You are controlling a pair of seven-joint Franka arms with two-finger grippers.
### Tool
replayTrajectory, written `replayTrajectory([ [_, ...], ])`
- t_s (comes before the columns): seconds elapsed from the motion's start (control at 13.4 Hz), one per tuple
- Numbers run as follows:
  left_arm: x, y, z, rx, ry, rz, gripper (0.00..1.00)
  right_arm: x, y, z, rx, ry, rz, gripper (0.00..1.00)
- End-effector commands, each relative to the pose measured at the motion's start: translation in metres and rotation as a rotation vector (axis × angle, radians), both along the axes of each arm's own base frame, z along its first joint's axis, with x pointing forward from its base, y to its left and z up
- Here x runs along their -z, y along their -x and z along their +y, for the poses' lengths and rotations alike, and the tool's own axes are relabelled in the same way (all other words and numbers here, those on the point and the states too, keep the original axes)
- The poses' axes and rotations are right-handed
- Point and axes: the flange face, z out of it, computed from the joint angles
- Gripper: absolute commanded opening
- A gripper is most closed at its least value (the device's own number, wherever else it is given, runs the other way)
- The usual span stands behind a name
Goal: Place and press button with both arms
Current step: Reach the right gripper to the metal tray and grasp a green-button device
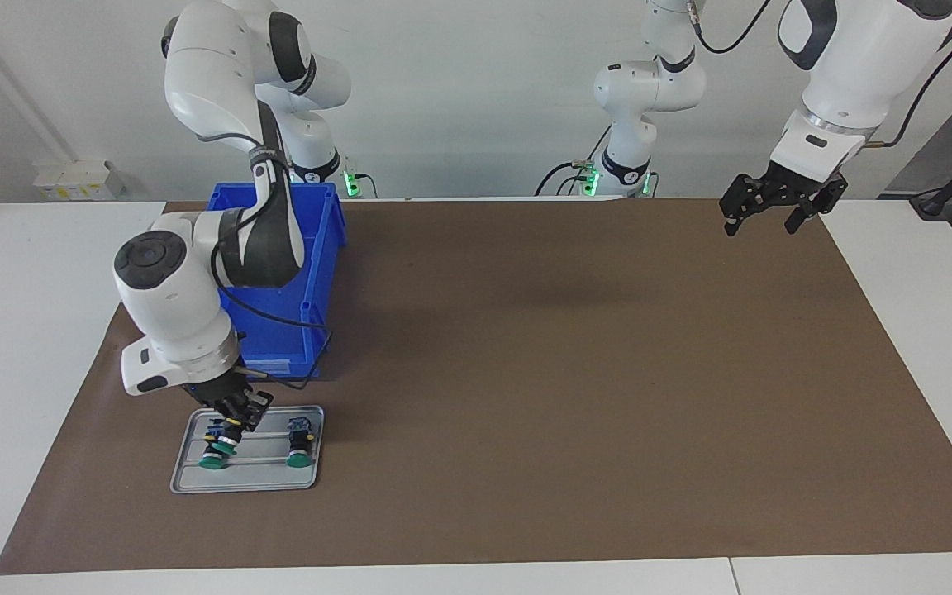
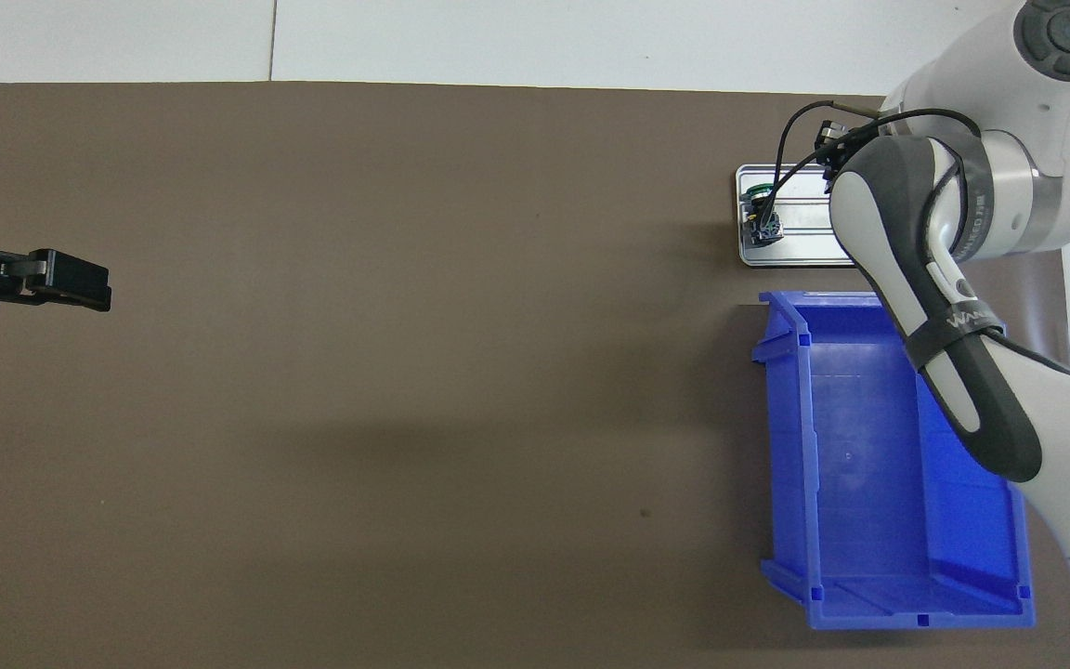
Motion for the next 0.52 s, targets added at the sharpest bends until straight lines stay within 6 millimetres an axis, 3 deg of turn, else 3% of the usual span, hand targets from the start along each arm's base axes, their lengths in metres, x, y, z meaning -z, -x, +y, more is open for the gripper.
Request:
replayTrajectory([
  [0.0,-0.001,0.008,0.002,0.002,0.007,0.006,1.00,-0.042,0.020,0.017,0.288,-0.007,-0.013,0.00],
  [0.07,-0.001,0.008,0.002,0.002,0.007,0.006,1.00,-0.050,0.030,0.033,0.421,-0.017,0.007,0.00],
  [0.22,-0.001,0.008,0.002,0.002,0.007,0.006,1.00,-0.055,0.048,0.084,0.625,-0.023,0.024,0.00],
  [0.45,-0.001,0.008,0.002,0.002,0.007,0.006,1.00,-0.047,0.085,0.176,0.870,-0.056,0.008,0.00],
])
